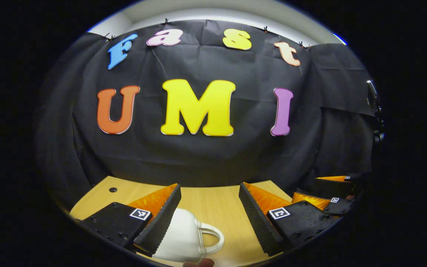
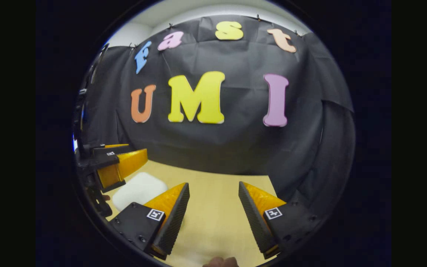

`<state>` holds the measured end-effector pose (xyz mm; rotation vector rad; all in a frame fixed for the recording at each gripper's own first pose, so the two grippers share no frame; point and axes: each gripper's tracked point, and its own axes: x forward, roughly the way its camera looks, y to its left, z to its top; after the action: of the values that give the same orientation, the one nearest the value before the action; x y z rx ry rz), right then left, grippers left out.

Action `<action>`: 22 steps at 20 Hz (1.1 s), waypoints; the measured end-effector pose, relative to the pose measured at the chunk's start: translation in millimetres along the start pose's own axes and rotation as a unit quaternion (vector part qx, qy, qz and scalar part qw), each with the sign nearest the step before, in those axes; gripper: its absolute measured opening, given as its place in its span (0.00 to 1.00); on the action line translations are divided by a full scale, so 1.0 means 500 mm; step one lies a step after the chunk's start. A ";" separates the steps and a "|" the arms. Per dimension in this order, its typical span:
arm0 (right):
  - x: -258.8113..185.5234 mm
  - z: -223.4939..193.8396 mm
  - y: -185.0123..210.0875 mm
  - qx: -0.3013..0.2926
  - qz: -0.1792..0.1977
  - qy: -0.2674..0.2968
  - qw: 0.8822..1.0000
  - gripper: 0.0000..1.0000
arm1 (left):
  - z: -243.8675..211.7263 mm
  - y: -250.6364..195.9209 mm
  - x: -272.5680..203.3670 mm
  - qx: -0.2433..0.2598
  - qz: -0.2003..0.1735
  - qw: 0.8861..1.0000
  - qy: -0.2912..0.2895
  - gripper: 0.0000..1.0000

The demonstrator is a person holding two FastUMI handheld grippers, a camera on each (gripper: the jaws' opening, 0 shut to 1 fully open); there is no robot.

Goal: First open the suitcase, pack the skin care products into it, and then close the suitcase.

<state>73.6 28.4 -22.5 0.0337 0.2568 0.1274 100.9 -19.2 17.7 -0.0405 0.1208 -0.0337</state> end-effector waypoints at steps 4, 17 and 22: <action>0.001 0.109 0.033 0.013 -0.030 -0.095 0.995 0.80 | 0.105 0.073 -0.034 0.012 0.047 0.996 -0.077 0.99; -0.043 0.092 0.092 0.029 -0.073 -0.147 0.986 0.80 | 0.030 0.121 -0.087 0.025 0.064 0.995 -0.071 0.99; -0.047 0.081 0.105 0.023 -0.081 -0.140 0.987 0.80 | 0.032 0.125 -0.092 0.023 0.058 0.995 -0.074 0.99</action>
<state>54.9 76.7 25.4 0.0761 -0.0190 -0.0449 59.2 45.7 36.4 0.0107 -0.0259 0.0822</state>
